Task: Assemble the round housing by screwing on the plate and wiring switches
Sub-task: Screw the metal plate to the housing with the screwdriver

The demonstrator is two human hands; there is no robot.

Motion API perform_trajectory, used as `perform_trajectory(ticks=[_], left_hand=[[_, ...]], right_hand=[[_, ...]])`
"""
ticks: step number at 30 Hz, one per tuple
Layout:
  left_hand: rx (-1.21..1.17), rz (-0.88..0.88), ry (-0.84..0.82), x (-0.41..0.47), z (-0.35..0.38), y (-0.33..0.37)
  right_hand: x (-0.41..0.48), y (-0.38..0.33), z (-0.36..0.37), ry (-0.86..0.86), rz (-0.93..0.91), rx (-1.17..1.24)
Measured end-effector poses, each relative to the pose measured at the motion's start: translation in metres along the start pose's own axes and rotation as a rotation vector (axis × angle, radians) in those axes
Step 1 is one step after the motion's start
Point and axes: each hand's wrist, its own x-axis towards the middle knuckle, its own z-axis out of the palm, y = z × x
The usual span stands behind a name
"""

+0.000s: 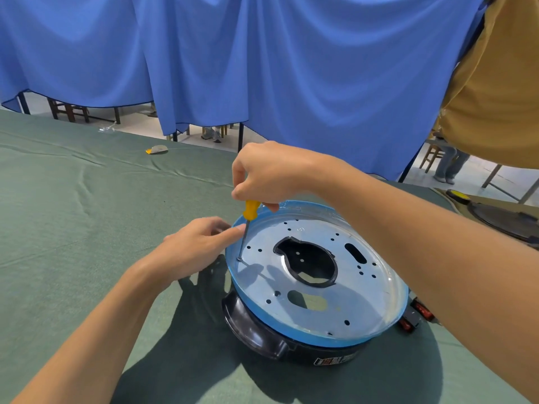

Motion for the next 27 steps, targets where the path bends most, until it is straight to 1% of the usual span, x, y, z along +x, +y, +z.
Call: perform_trajectory(ticks=[2, 5, 8, 10, 12, 14, 18, 21, 22, 25, 27], left_hand=[[-0.140, 0.150, 0.057, -0.002, -0.002, 0.004], [-0.184, 0.351, 0.121, -0.005, -0.005, 0.007], [-0.203, 0.458, 0.146, -0.012, -0.008, 0.011], [-0.097, 0.466, 0.152, -0.014, -0.007, 0.012], [0.020, 0.485, 0.220, -0.015, -0.001, 0.013], [0.020, 0.498, 0.283, -0.012, 0.003, 0.012], [-0.063, 0.462, 0.240, -0.010, -0.001, 0.010], [-0.043, 0.479, 0.200, -0.011, -0.004, 0.010], [-0.029, 0.481, 0.178, -0.012, -0.006, 0.011], [-0.006, 0.479, 0.110, -0.012, -0.008, 0.009], [-0.043, 0.481, 0.122, -0.013, -0.005, 0.010]], right_hand=[[-0.002, -0.001, 0.000, 0.005, 0.006, -0.018], [-0.004, -0.001, 0.001, 0.035, 0.014, -0.035], [-0.005, -0.001, 0.004, 0.075, 0.022, -0.052], [-0.004, -0.001, 0.006, 0.099, 0.038, -0.070], [-0.005, -0.001, 0.007, 0.124, 0.062, -0.061], [-0.005, -0.002, 0.008, 0.135, 0.052, -0.016], [-0.014, -0.004, -0.001, 0.151, -0.084, 0.067], [-0.024, -0.006, -0.012, 0.042, -0.189, -0.031], [-0.025, -0.007, -0.013, 0.032, -0.201, -0.069], [-0.023, -0.007, -0.009, 0.090, -0.183, -0.087], [-0.019, -0.005, -0.005, 0.107, -0.126, -0.058]])
